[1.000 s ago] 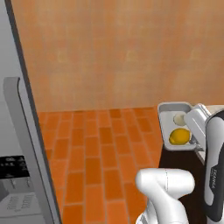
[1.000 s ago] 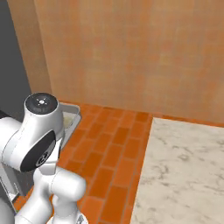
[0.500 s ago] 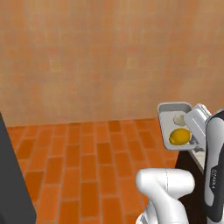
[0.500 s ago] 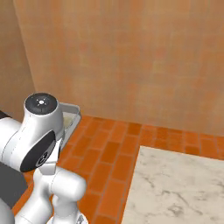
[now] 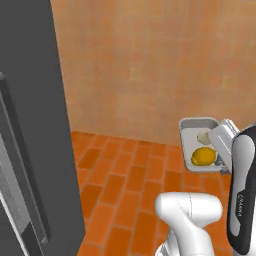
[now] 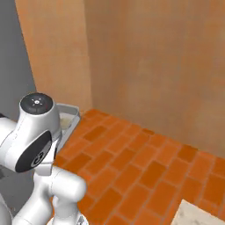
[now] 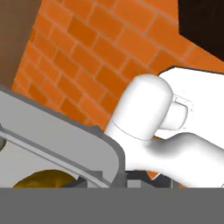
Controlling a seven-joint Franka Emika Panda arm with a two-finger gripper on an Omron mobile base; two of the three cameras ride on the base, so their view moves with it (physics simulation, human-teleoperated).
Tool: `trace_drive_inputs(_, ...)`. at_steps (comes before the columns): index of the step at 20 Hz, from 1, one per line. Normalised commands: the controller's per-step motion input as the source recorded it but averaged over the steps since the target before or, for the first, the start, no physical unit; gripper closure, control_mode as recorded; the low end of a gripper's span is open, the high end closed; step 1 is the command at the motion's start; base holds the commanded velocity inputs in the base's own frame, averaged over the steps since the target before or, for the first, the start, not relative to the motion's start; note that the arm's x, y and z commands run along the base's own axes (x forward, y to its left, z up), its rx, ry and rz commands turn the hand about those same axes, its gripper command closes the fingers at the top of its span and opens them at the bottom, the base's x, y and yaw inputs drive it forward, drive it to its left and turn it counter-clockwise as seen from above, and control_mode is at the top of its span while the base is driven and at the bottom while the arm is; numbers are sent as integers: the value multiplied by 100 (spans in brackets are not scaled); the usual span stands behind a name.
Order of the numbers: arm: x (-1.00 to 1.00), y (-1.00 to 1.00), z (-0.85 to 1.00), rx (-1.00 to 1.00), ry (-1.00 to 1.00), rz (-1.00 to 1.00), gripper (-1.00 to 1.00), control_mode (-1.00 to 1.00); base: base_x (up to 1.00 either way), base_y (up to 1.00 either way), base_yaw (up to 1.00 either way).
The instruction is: Take the meat container that has the steak and place it on the second highest rack of the freezer. Then take the vegetable container that has the lemon and garlic and place it on the highest rack of the freezer.
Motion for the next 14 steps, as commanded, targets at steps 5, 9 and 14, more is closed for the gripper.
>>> trace_drive_inputs(5, 0, 0, 0, 0, 0, 0, 100, 100, 39, 0, 81)
trace_drive_inputs(9, 0, 0, 0, 0, 0, 0, 100, 100, 26, -6, 80)
trace_drive_inputs(14, 0, 0, 0, 0, 0, 0, 100, 100, 22, -16, 76)
